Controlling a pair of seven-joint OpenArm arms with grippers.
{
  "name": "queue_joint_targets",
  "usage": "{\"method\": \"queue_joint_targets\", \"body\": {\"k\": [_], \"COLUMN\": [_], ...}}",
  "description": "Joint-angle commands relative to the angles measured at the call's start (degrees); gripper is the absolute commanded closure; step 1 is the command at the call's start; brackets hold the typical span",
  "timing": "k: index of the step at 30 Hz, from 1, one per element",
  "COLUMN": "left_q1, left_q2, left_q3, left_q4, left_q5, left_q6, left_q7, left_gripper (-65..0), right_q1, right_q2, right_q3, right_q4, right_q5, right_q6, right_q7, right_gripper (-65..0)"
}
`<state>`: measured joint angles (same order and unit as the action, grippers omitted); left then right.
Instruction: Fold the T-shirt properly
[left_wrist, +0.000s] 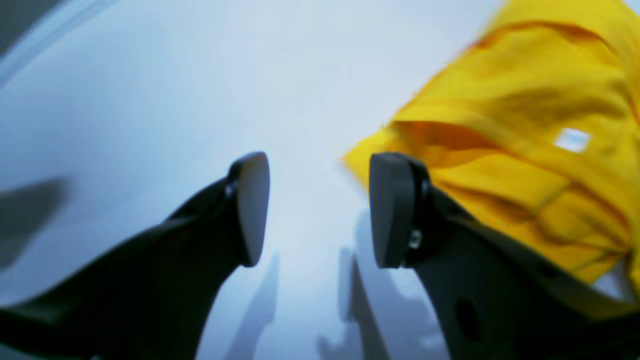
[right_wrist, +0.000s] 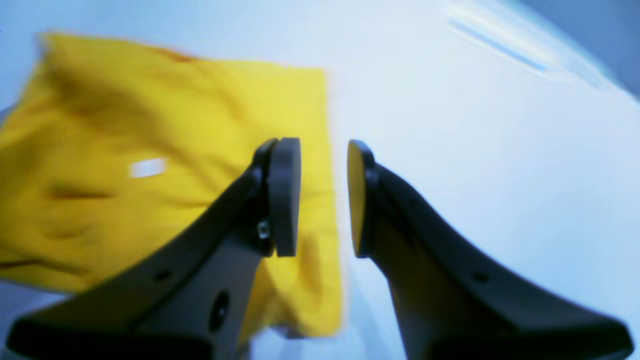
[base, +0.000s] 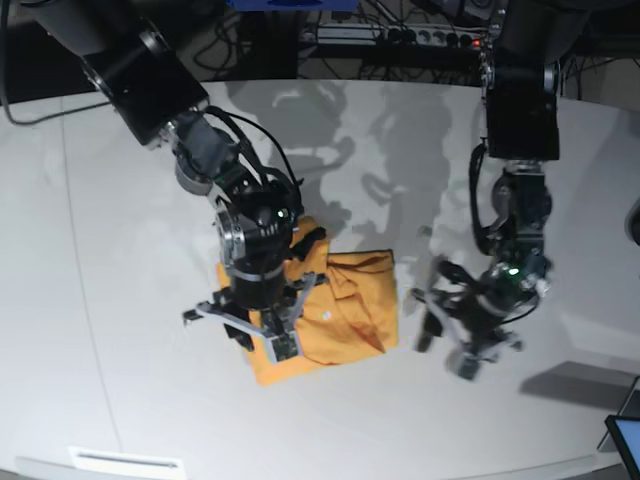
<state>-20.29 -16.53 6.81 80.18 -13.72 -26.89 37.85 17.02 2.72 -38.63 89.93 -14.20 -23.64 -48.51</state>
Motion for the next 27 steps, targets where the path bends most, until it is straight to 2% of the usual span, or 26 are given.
{"method": "queue_joint_targets", "body": {"k": [1, 4, 11, 14, 17, 21, 27], "left_q1": [-0.41, 3.11, 14.62, 20.25, 27.02, 35.46, 47.33], "left_q2": [-0.74, -1.27, -6.89, -6.98, -6.98, -6.98, -7.07], "left_q3": [-1.93, -6.59, -10.72, -15.73, -20.74, -25.58, -32.43], "left_q4": [3.29, 8.48, 20.96, 26.15, 31.25, 33.8, 33.97], "left_q5": [-0.75, -0.66, -0.66, -0.66, -0.66, -0.66, -0.66], "left_q6": [0.39, 0.3, 0.3, 0.3, 0.3, 0.3, 0.13], "left_q7": [-1.14, -0.61, -0.7, -0.7, -0.79, -0.97, -1.05], "left_gripper": [-32.1, -32.1, -32.1, -31.9, -31.9, -31.2, -31.1], "right_q1": [0.7, -2.03, -9.94, -13.89, -19.52, -27.52, -39.92], "right_q2": [-0.13, 1.19, 6.38, 7.61, 9.45, 9.54, 9.19], "right_q3": [0.26, 2.02, 8.79, 12.3, 16.17, 22.68, 29.53], "right_q4": [2.33, 6.03, 14.9, 18.6, 22.2, 24.14, 24.14], "right_q5": [-2.2, -2.81, -2.81, -2.81, -2.9, -2.9, -2.9], "right_q6": [-0.14, -0.05, -0.05, 0.56, 2.67, 3.02, 3.11], "right_q7": [0.64, 0.12, 0.03, 0.03, 0.12, 2.4, 7.5], "right_gripper": [-15.7, -15.7, -15.7, -15.7, -15.7, -15.5, -10.0]}}
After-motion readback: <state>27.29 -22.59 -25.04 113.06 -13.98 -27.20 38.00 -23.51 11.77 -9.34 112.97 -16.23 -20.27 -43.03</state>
